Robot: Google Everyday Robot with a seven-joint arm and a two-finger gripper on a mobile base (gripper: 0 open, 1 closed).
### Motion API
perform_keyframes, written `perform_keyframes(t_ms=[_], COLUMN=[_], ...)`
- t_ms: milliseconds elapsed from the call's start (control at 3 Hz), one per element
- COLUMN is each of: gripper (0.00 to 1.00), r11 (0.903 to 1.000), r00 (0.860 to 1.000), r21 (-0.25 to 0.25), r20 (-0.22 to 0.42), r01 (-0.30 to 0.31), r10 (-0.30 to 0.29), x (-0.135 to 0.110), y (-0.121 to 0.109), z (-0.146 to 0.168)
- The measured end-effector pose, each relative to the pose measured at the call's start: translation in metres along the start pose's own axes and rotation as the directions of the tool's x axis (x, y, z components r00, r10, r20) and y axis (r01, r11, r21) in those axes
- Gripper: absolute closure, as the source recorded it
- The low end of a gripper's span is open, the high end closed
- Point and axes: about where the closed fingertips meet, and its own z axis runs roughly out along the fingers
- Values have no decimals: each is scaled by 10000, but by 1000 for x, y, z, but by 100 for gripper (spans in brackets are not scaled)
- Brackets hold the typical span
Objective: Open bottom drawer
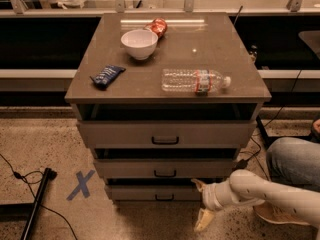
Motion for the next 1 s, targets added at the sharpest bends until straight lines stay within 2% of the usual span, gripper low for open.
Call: perform_keyframes(t_ms=[333,667,1000], gripper=[0,0,0], r11=[9997,9996,9977], r00=[9992,9974,9935], r21=[-242,-266,-240], r20=[398,699,929], r01=[-51,-139,-631], r10=[60,157,651], x=[24,47,74], y=[7,10,7], z=[28,48,71])
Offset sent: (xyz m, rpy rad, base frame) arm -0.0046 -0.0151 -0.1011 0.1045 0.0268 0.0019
